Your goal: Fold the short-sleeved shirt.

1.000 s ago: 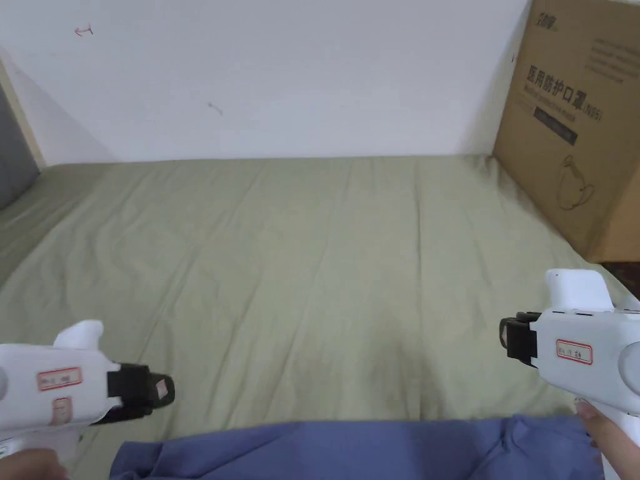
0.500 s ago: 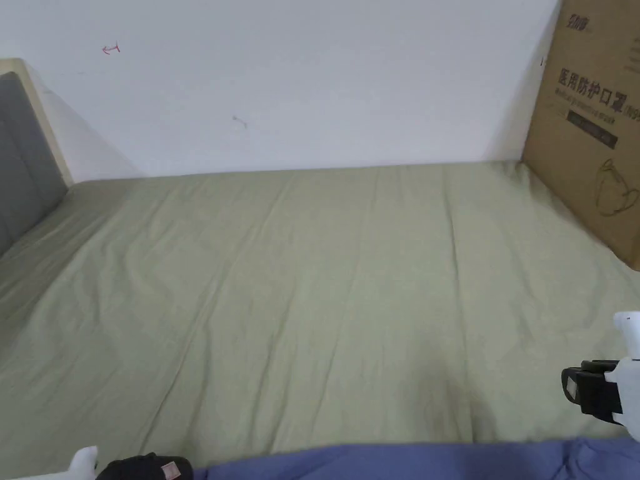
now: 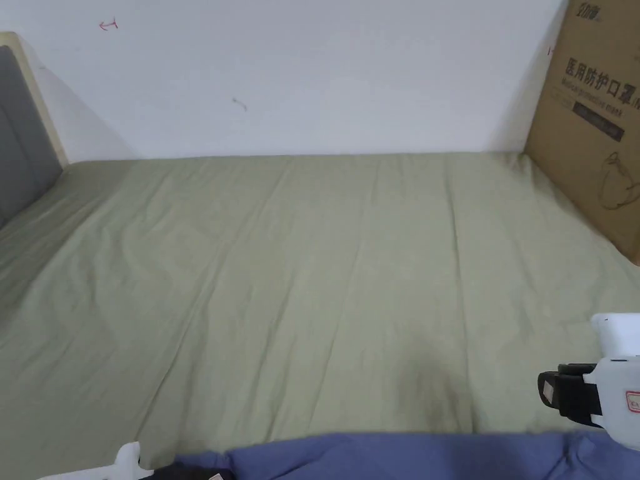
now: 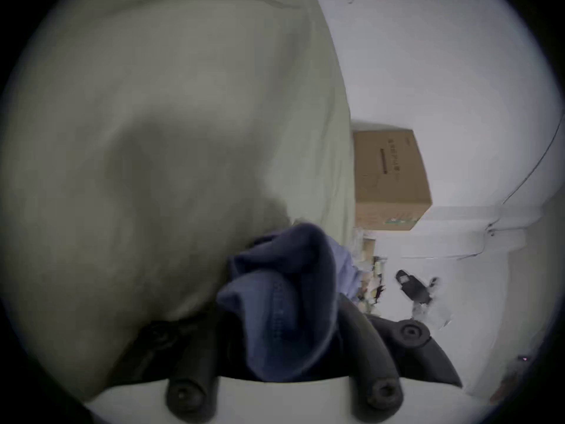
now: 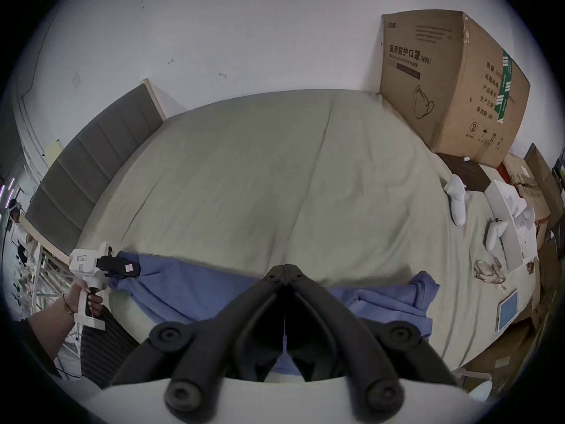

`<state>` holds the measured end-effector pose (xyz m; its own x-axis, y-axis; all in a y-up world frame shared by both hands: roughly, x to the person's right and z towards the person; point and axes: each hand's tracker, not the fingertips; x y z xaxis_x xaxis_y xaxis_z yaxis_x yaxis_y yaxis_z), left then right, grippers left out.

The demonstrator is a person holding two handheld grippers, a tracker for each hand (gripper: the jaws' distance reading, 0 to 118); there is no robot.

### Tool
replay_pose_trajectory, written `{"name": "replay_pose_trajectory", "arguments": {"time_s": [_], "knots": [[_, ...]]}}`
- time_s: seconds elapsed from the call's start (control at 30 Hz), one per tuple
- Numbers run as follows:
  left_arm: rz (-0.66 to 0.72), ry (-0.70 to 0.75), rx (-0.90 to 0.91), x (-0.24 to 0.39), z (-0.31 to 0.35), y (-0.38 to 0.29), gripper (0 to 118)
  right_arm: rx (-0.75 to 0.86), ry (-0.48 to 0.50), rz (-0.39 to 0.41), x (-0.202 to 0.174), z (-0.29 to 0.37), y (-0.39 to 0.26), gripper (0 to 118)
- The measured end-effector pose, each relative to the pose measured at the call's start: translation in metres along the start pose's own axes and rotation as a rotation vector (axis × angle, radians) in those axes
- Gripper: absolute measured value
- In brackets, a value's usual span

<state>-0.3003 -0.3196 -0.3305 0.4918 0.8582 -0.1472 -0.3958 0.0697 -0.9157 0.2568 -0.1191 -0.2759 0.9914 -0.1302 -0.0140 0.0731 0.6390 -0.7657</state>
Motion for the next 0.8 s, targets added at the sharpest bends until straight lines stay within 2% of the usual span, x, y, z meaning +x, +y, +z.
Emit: {"name": "replay_pose_trajectory", "arguments": {"time_s": [0.07,0.1,0.2,0.27,0.4,0.47,0.53,0.63,0.73,0.8], "knots": [[-0.111,0.101,0.016,0.017,0.016,-0.001,11,-0.002,0.005,0.002,0.000,0.001,-0.001,0],[-0.169,0.154,0.034,0.053,-0.005,-0.006,11,-0.001,0.007,0.002,0.001,0.001,-0.002,0],[-0.342,0.206,0.086,0.094,0.024,-0.012,11,0.002,0.018,-0.001,0.005,0.004,-0.002,0],[-0.438,0.293,0.157,0.104,0.039,-0.007,11,0.006,0.025,-0.005,0.009,0.004,-0.002,0],[-0.670,0.750,0.290,0.144,0.063,-0.012,12,0.013,0.037,-0.016,0.016,0.003,-0.003,0],[-0.631,0.695,0.270,0.149,0.066,-0.010,12,0.018,0.043,-0.024,0.018,0.003,-0.004,0],[-0.554,0.544,0.246,0.160,0.055,-0.014,12,0.020,0.050,-0.029,0.019,0.002,-0.005,0],[-0.535,0.363,0.179,0.187,0.012,-0.023,12,0.021,0.060,-0.037,0.021,0.003,-0.009,0],[-0.501,0.329,0.028,0.201,-0.054,-0.033,13,0.018,0.066,-0.043,0.024,0.005,-0.011,0],[-0.535,0.316,-0.035,0.209,-0.093,-0.044,19,0.016,0.070,-0.049,0.025,0.009,-0.013,0]]}}
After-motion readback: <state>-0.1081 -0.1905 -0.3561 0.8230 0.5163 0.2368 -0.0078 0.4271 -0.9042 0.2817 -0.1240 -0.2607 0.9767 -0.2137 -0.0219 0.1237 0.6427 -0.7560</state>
